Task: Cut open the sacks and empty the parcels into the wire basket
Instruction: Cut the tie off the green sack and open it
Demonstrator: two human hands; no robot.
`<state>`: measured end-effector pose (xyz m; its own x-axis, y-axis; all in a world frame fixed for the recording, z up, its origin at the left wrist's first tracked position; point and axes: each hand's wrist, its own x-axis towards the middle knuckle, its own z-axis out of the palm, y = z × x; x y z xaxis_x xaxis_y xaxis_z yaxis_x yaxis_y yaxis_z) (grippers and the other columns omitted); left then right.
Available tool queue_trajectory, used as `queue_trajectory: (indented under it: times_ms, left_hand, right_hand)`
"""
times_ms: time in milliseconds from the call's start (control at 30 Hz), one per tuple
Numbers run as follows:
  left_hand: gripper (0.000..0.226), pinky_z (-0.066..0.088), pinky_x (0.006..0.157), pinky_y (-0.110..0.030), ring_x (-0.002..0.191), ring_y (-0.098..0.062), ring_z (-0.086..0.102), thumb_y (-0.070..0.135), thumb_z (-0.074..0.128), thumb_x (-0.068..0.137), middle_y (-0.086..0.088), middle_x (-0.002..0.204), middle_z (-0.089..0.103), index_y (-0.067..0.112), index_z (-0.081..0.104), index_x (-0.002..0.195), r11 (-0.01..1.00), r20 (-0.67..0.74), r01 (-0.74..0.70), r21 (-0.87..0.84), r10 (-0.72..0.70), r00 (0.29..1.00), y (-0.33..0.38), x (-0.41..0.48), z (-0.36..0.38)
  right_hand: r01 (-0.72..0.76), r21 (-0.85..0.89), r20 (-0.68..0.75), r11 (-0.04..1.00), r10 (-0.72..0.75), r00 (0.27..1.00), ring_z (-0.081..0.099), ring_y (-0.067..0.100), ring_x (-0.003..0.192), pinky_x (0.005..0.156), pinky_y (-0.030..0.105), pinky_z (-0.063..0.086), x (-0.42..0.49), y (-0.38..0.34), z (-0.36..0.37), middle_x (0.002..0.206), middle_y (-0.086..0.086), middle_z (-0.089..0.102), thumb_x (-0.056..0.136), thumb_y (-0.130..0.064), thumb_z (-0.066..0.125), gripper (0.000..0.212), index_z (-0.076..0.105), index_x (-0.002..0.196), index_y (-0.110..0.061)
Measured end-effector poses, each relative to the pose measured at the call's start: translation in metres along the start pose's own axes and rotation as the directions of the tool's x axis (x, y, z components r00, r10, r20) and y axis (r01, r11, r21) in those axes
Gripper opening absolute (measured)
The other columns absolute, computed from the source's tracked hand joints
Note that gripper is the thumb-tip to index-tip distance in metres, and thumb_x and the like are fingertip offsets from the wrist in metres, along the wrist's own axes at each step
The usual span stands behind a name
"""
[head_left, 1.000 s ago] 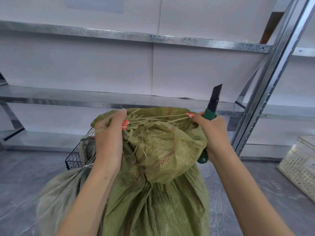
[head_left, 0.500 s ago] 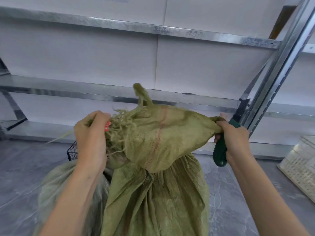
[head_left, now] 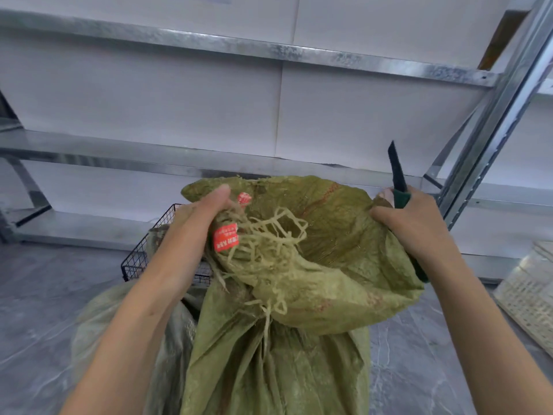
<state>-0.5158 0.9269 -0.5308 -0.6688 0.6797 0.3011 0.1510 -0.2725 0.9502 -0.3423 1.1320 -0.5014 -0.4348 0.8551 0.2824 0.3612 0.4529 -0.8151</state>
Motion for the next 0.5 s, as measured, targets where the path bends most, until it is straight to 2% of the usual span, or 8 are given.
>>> queue_trajectory:
  times_ms: [100,200,267,300,367,400,433,500]
  left_hand:
    - [0.05,0.043,0.067,-0.031,0.055,-0.016,0.061,0.068,0.05,0.064,-0.002,0.059,0.064,0.019,0.063,0.06,1.0,-0.047,0.013,-0.019,-0.014,0.999,-0.001,0.002,0.002]
    - [0.043,0.045,0.053,-0.024,0.045,-0.014,0.055,0.058,0.051,0.073,0.002,0.051,0.058,0.021,0.059,0.052,0.999,-0.093,-0.014,-0.043,0.01,0.996,-0.003,0.002,0.008]
    - [0.04,0.046,0.05,-0.022,0.043,-0.013,0.054,0.052,0.051,0.075,0.0,0.052,0.056,0.021,0.056,0.05,0.997,-0.114,-0.021,-0.071,0.013,0.993,-0.004,0.0,0.011]
    - [0.04,0.048,0.054,-0.025,0.047,-0.014,0.057,0.052,0.052,0.075,-0.007,0.057,0.059,0.021,0.056,0.051,0.997,-0.12,-0.027,-0.073,0.018,0.993,-0.005,0.0,0.012]
    - [0.043,0.05,0.074,-0.042,0.072,-0.027,0.066,0.058,0.055,0.071,-0.028,0.086,0.063,0.02,0.056,0.051,0.998,-0.131,-0.033,-0.047,0.027,0.991,-0.006,-0.001,0.013]
    - [0.044,0.047,0.082,-0.049,0.084,-0.033,0.066,0.059,0.055,0.07,-0.028,0.096,0.062,0.02,0.056,0.051,0.999,-0.137,-0.033,-0.038,0.028,0.99,-0.005,-0.002,0.014]
    - [0.043,0.046,0.083,-0.049,0.083,-0.031,0.066,0.058,0.056,0.072,-0.021,0.09,0.065,0.021,0.054,0.05,0.998,-0.142,-0.038,-0.041,0.032,0.989,-0.005,-0.003,0.016]
    - [0.04,0.045,0.072,-0.038,0.059,-0.014,0.06,0.05,0.054,0.076,0.001,0.061,0.061,0.022,0.051,0.047,0.996,-0.15,-0.053,-0.068,0.042,0.988,-0.006,-0.005,0.019]
  right_hand:
    - [0.053,-0.132,0.05,0.99,-0.047,0.998,0.053,0.02,0.068,0.065,0.033,0.041,-0.001,-0.01,-0.005,0.074,-0.002,0.057,0.078,-0.025,0.067,0.016,0.058,0.089,-0.018]
    - [0.095,-0.213,0.085,0.972,-0.078,0.993,0.058,0.014,0.08,0.075,0.034,0.046,-0.005,-0.028,-0.014,0.089,-0.006,0.06,0.08,-0.041,0.069,0.03,0.06,0.101,-0.022]
    - [0.157,-0.231,0.114,0.96,-0.133,0.984,0.058,0.014,0.079,0.072,0.031,0.045,-0.008,-0.044,-0.02,0.094,-0.003,0.06,0.083,-0.041,0.067,0.028,0.061,0.102,-0.022]
    - [0.184,-0.222,0.135,0.957,-0.157,0.978,0.056,0.013,0.072,0.065,0.028,0.043,-0.01,-0.052,-0.021,0.09,-0.002,0.059,0.085,-0.038,0.066,0.023,0.062,0.101,-0.021]
    - [0.227,-0.189,0.185,0.956,-0.192,0.964,0.051,0.013,0.061,0.058,0.027,0.041,-0.012,-0.068,-0.021,0.078,-0.003,0.057,0.087,-0.029,0.064,0.015,0.064,0.099,-0.02]
    - [0.248,-0.172,0.218,0.954,-0.208,0.954,0.05,0.013,0.059,0.057,0.027,0.042,-0.013,-0.075,-0.02,0.076,-0.004,0.055,0.087,-0.026,0.064,0.013,0.064,0.099,-0.02]
    - [0.273,-0.155,0.257,0.949,-0.228,0.939,0.049,0.012,0.056,0.055,0.025,0.041,-0.014,-0.081,-0.017,0.074,-0.005,0.054,0.087,-0.023,0.065,0.013,0.064,0.099,-0.02]
    - [0.323,-0.11,0.35,0.94,-0.267,0.898,0.044,0.01,0.05,0.051,0.021,0.039,-0.016,-0.091,-0.008,0.068,-0.008,0.052,0.085,-0.019,0.066,0.014,0.065,0.1,-0.018]
